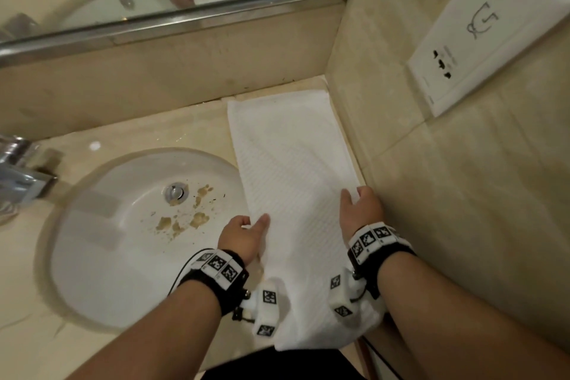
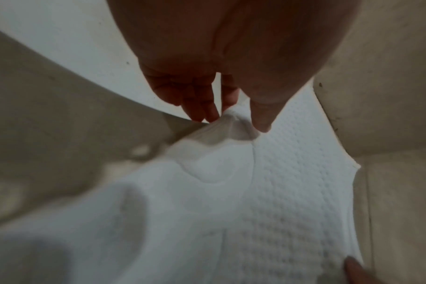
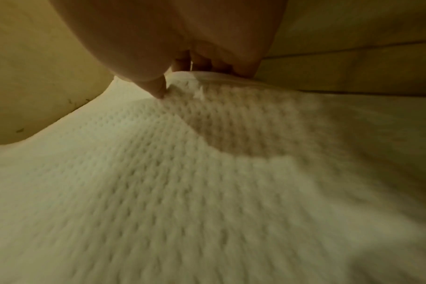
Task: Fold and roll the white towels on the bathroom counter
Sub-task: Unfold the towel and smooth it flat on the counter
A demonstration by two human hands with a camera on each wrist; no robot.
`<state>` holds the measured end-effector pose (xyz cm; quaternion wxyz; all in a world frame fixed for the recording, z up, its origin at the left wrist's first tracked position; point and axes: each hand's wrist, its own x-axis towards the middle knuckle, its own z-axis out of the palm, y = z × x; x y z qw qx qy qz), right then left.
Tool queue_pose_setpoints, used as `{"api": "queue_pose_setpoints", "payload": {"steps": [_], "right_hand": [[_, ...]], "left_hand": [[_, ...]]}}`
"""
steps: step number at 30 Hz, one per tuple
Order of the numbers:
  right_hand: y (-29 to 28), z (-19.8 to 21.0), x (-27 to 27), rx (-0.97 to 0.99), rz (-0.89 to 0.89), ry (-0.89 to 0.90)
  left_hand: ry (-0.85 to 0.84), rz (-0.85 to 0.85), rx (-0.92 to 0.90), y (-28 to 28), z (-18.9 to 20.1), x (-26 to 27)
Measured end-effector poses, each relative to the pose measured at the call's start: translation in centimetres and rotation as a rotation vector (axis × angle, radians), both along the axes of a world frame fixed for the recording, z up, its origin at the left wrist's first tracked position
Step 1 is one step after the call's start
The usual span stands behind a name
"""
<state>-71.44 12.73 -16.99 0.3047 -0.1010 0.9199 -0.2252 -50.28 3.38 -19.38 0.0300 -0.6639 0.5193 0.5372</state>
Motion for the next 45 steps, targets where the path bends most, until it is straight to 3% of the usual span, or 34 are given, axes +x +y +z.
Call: {"api": "queue_pose_setpoints", "payload": {"steps": [7,13,16,18,23,28,31,35,42,45], "right_hand": [[-1.5,-0.4,-2.4,0.088,0.091,0.116],[-2.1,-1.9,-0.6,0.14,0.3,0.255],[-3.0,-2.0,0.0,0.061,0.297,0.149],[-3.6,-2.0,-0.1,0.034,0.282,0.101],[-3.3,-1.8,-1.1,0.064,0.232,0.178],[-2.1,-1.1,-1.4,0.09,0.248,0.201],[-1.2,-0.5,-0.5,0.178,0.291,0.074],[0.5,-0.2,0.1,0.264,0.303,-0.111],[2.8,0.1,-0.4,0.251,0.348,-0.127],[2.0,0.5,-1.2,0.249,0.372,-0.119]], "left_hand": [[-0.012,0.124,-0.087,-1.3,-1.4,-0.8],[-0.056,0.273,-0.096,-2.1,-1.6,1.8],[-0.029,0.306,-0.134,-2.4,-1.6,3.2],[0.01,0.315,-0.062,-2.4,-1.6,3.8],[0.069,0.085,0.248,-1.5,-0.3,3.8],[0.083,0.068,0.281,-0.7,0.6,3.5],[0.045,0.072,0.324,-1.0,0.5,3.8],[-0.048,-0.062,0.386,-1.5,0.5,4.5],[-0.101,-0.332,0.307,-1.7,1.7,5.5],[-0.073,-0.322,0.197,-2.2,2.6,5.2]]}}
